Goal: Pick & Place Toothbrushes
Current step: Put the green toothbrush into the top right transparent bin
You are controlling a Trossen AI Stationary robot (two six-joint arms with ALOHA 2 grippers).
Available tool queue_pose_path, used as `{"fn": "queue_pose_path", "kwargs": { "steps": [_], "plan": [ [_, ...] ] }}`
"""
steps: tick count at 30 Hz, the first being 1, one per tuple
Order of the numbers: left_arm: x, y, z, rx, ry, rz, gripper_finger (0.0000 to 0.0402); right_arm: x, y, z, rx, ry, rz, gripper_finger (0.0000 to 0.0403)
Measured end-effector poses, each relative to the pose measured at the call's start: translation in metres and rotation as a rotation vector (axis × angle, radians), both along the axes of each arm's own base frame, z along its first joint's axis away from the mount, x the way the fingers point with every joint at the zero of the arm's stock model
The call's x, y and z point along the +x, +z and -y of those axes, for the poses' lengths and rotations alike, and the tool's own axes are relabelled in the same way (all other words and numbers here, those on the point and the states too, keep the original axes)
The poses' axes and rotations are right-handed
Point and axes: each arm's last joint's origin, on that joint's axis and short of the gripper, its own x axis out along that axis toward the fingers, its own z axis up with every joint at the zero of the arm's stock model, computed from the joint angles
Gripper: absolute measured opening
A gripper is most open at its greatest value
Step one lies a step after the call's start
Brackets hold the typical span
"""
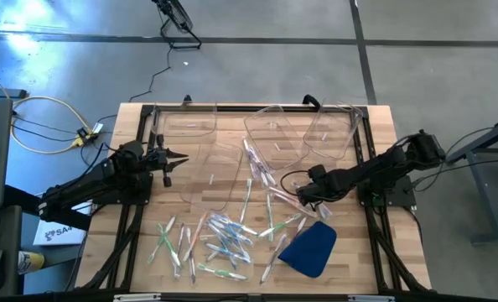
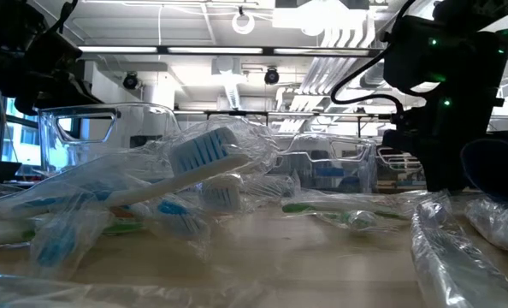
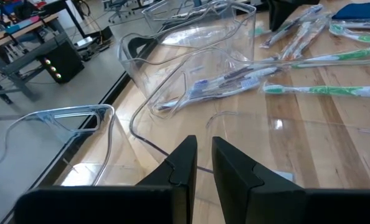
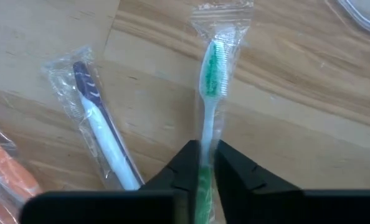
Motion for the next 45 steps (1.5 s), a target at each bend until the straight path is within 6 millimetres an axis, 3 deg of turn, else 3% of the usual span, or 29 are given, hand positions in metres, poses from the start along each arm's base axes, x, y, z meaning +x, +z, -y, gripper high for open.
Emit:
{"fn": "queue_pose_path", "kwargs": {
  "steps": [3,21,37,45],
  "plan": [
    [0.000,0.000,0.000,0.000,-0.001,0.000,0.0046,0.000,0.000,0.000,-0.003,0.012,-0.004,0.0010],
    [0.000,0.000,0.000,0.000,0.000,0.000,0.0046,-0.003,0.007,0.000,-0.004,0.085,-0.038,0.0003],
    [0.000,0.000,0.000,0.001,0.003,0.000,0.0046,-0.016,0.077,0.010,-0.244,0.201,0.275,0.0003],
    [0.000,0.000,0.000,0.001,0.002,0.000,0.0046,-0.023,0.119,0.014,-0.422,0.284,0.530,0.0003]
  ]
}}
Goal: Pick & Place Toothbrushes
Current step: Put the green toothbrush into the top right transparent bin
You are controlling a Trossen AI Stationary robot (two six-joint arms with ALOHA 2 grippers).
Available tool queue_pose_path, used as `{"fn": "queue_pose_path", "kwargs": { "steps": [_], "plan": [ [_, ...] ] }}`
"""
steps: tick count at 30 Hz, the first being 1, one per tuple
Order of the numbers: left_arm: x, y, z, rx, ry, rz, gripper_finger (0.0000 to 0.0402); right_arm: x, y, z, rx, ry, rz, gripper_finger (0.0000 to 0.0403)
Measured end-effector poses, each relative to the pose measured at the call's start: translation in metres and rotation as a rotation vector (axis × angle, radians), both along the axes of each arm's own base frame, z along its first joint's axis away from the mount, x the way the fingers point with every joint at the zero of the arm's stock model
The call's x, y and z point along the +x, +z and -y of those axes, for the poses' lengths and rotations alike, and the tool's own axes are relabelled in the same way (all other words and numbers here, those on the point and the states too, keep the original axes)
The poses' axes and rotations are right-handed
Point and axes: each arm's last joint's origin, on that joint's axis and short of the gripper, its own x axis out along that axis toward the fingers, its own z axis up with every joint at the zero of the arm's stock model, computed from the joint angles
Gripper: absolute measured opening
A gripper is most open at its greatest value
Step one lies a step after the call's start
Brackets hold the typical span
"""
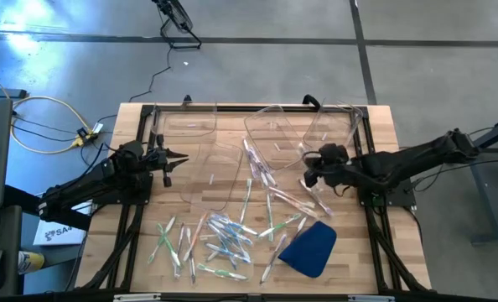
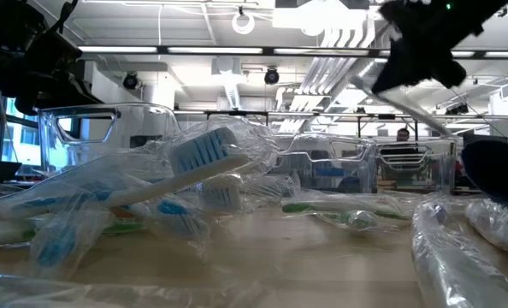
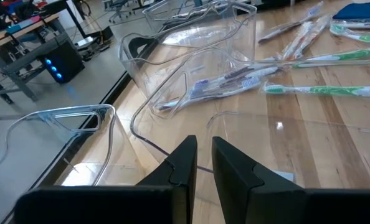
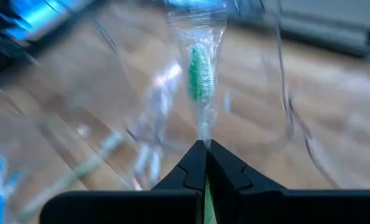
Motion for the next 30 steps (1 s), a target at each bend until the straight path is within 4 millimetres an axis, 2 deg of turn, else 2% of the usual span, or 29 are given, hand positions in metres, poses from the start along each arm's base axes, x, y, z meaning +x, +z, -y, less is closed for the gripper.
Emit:
{"fn": "queue_pose_path", "kwargs": {
  "steps": [6,12,21,30],
  "plan": [
    [0.000,0.000,0.000,0.000,0.000,0.000,0.0046,-0.007,0.025,0.004,-0.156,0.010,0.115,0.0003],
    [0.000,0.000,0.000,-0.024,0.006,0.008,0.0046,-0.005,0.036,0.003,-0.246,-0.032,0.182,0.0003],
    [0.000,0.000,0.000,-0.024,0.006,0.010,0.0046,-0.004,0.037,0.009,-0.370,-0.161,0.144,0.0003],
    [0.000,0.000,0.000,-0.024,0.005,0.010,0.0046,-0.007,0.037,0.038,-0.495,-0.389,0.020,0.0003]
  ]
}}
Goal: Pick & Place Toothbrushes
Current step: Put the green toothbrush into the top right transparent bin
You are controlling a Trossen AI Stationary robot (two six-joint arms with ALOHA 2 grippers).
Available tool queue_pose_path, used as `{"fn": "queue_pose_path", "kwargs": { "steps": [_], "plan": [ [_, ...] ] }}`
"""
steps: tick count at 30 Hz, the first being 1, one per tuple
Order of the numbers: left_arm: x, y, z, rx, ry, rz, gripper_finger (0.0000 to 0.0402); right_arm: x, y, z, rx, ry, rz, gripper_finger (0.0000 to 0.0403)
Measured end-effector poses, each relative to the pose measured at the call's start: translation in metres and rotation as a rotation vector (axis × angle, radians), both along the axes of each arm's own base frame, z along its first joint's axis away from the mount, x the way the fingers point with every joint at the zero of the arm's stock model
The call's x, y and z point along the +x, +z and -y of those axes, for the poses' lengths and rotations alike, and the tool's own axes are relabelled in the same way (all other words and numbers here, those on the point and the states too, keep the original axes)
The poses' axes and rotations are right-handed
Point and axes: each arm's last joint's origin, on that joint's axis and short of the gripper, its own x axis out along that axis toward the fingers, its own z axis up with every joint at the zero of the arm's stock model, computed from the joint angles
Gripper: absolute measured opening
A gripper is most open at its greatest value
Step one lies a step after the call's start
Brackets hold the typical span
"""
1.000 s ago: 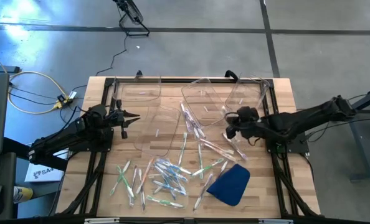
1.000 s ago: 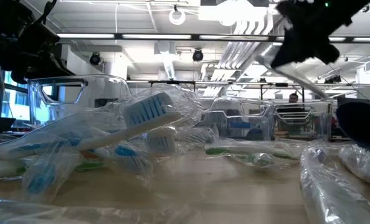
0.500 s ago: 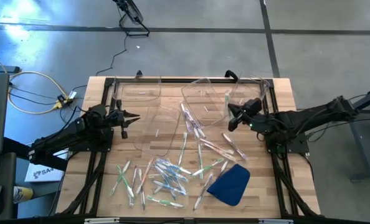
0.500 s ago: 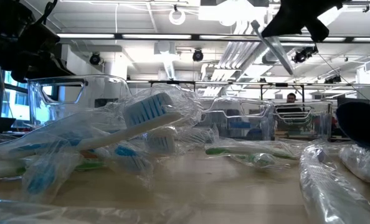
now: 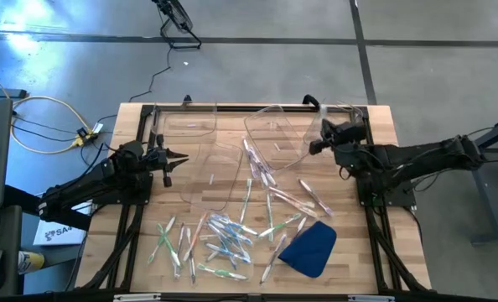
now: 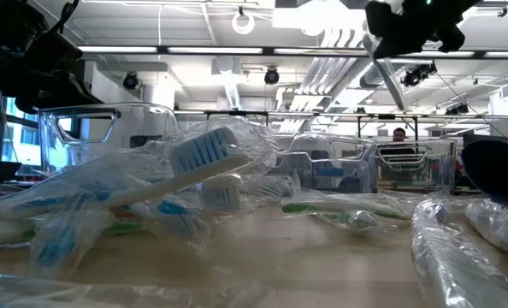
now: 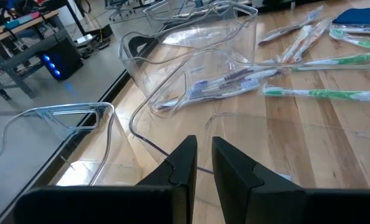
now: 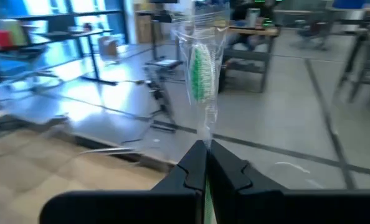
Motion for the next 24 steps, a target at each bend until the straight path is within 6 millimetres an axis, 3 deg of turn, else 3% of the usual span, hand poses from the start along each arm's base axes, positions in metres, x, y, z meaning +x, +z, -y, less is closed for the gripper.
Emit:
{"fn": "queue_pose_path", "kwargs": {
  "steps": [7,17,24],
  "plan": [
    [0.000,0.000,0.000,0.000,0.000,0.000,0.0046,-0.005,-0.009,0.027,0.042,-0.092,-0.031,0.0003],
    [0.000,0.000,0.000,0.000,-0.002,0.000,0.0046,-0.020,-0.046,0.060,0.167,-0.191,-0.062,0.0003],
    [0.000,0.000,0.000,0.000,-0.002,0.001,0.0046,-0.030,-0.056,0.079,0.255,-0.210,-0.041,0.0003]
  ]
}}
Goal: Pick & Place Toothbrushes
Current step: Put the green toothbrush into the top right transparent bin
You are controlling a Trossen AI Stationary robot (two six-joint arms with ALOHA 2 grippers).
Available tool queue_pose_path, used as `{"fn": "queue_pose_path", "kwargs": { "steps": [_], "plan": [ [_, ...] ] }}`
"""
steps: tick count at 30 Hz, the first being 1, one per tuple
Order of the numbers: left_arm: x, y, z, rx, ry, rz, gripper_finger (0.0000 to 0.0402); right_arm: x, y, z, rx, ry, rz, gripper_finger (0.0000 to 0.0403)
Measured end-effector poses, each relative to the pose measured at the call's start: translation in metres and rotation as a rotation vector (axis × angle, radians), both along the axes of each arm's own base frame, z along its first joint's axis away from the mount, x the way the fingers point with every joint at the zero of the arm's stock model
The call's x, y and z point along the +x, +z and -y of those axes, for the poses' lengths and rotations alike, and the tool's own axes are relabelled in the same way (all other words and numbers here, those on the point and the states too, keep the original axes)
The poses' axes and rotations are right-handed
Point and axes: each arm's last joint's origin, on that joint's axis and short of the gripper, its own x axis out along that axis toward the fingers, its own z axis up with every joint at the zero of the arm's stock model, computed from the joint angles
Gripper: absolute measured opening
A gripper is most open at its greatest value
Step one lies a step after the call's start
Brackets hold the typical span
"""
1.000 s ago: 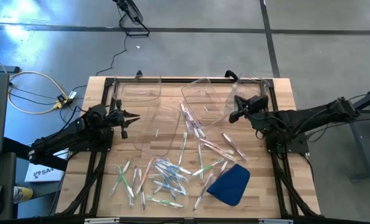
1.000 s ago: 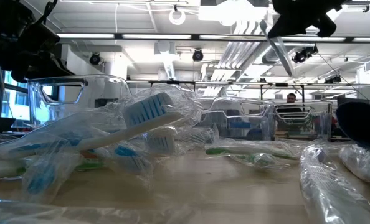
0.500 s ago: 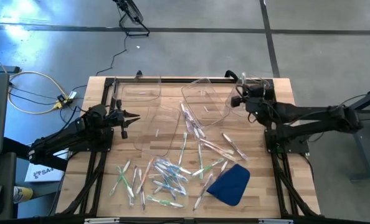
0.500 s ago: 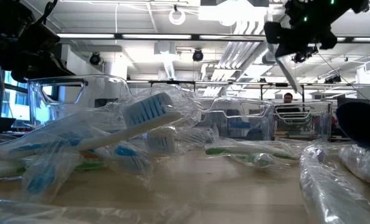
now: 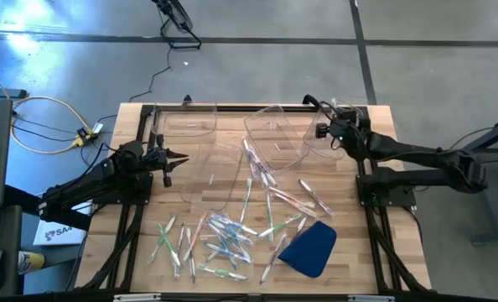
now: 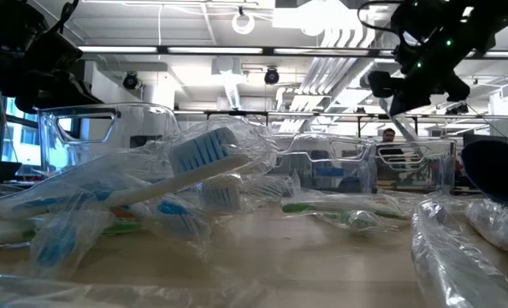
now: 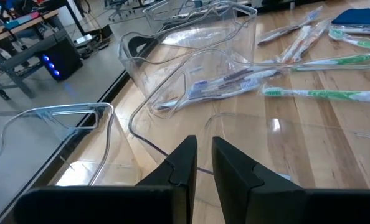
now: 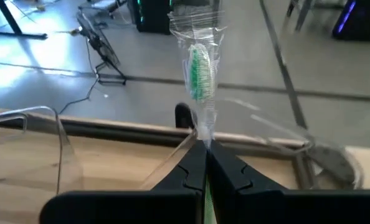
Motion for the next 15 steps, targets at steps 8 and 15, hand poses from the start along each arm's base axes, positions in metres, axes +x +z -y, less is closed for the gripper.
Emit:
{"fn": "queue_pose_path", "kwargs": {
  "steps": [8,15],
  "plan": [
    [0.000,0.000,0.000,-0.001,0.001,-0.001,0.0046,-0.009,-0.015,0.010,0.104,0.015,0.020,0.0003],
    [0.000,0.000,0.000,0.000,0.003,-0.002,0.0046,-0.011,-0.017,0.012,0.132,0.002,0.027,0.0003]
  ]
}}
